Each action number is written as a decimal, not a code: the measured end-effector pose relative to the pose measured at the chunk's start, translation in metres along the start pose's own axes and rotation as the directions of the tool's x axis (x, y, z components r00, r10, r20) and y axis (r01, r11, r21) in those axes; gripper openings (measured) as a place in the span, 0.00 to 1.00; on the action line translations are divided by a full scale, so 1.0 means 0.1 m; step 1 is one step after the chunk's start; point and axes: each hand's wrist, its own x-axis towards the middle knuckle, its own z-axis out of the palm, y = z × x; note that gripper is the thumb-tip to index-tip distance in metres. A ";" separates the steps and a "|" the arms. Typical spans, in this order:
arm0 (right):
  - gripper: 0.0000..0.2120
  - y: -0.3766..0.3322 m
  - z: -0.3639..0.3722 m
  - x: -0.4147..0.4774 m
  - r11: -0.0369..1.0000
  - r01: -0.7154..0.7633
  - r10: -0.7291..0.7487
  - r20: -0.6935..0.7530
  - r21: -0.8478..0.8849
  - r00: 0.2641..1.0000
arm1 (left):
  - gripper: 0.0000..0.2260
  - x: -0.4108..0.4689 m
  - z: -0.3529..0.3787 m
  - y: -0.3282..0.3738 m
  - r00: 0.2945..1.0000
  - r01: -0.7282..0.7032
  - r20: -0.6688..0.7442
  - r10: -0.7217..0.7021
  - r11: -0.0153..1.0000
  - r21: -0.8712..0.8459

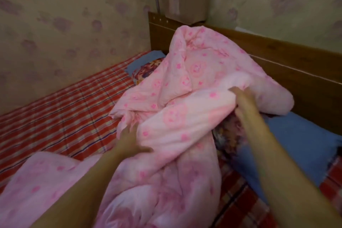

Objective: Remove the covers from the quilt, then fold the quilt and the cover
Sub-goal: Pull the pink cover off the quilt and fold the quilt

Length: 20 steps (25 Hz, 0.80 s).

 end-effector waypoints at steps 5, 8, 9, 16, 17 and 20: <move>0.18 -1.39 -1.24 0.21 0.870 0.487 -0.443 -0.311 0.077 0.841 | 0.27 -0.13 0.12 1.56 0.870 -0.372 0.222 0.440 0.882 -0.288; 0.38 -0.81 -1.99 0.29 0.948 0.318 -0.285 -0.406 0.016 0.869 | 0.18 -0.53 0.77 2.24 0.801 -0.399 0.240 0.549 0.787 -0.470; 0.41 -0.50 -2.20 0.22 0.980 0.188 -0.195 -0.437 -0.059 0.878 | 0.16 -0.66 0.96 2.39 0.780 -0.386 0.282 0.558 0.784 -0.486; 0.14 1.42 -2.67 -0.62 0.704 -0.493 0.553 -0.041 -0.512 0.832 | 0.22 -1.04 1.41 2.07 0.873 -0.331 0.367 0.323 0.943 -0.042; 0.17 1.48 -2.54 -0.76 0.671 -0.439 0.523 -0.038 -0.598 0.851 | 0.27 -1.10 1.42 1.86 0.937 -0.251 0.259 0.233 0.967 0.035; 0.25 1.37 -2.09 -0.93 0.600 -0.109 0.143 -0.028 -0.793 0.989 | 0.42 -1.29 1.27 1.25 0.993 0.115 -0.015 -0.114 0.978 0.172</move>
